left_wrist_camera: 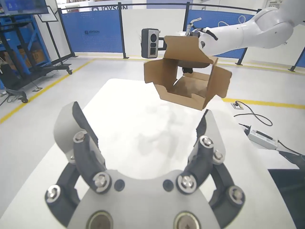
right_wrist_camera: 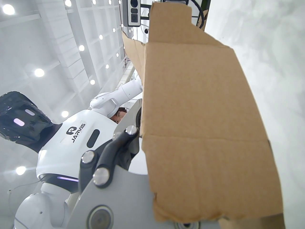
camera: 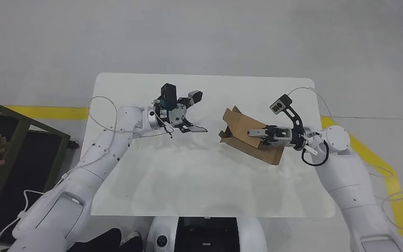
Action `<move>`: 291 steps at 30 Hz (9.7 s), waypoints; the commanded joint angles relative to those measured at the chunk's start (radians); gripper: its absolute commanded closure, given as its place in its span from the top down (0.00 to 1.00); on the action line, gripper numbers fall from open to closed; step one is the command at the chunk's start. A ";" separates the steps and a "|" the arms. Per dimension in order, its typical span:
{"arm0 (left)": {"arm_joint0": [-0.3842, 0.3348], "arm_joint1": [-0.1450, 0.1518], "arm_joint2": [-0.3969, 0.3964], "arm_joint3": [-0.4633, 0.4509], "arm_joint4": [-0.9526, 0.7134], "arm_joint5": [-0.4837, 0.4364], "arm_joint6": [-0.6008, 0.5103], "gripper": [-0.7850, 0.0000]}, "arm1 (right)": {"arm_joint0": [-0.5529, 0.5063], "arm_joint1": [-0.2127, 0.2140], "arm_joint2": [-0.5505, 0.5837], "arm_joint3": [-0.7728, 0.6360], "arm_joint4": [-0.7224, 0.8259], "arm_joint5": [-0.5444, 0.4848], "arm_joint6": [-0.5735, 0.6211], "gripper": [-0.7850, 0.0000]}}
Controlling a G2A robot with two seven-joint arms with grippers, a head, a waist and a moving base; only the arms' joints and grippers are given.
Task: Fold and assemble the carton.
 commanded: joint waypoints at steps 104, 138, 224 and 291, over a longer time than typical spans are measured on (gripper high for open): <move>-0.145 0.070 0.428 -0.101 -0.008 0.000 0.168 0.37 | -0.004 -0.004 -0.058 -0.040 -0.024 -0.038 0.030 0.00; -0.264 0.104 0.624 -0.116 -0.200 0.000 0.168 0.30 | -0.021 0.008 -0.072 -0.098 0.035 -0.035 0.096 0.00; -0.192 0.130 0.476 -0.044 -0.248 0.054 0.223 0.65 | -0.020 0.010 -0.071 -0.062 0.072 -0.043 0.088 0.00; -0.142 0.046 0.384 0.008 -0.152 0.000 0.122 1.00 | 0.036 -0.011 -0.201 -0.053 0.025 -0.044 0.086 0.00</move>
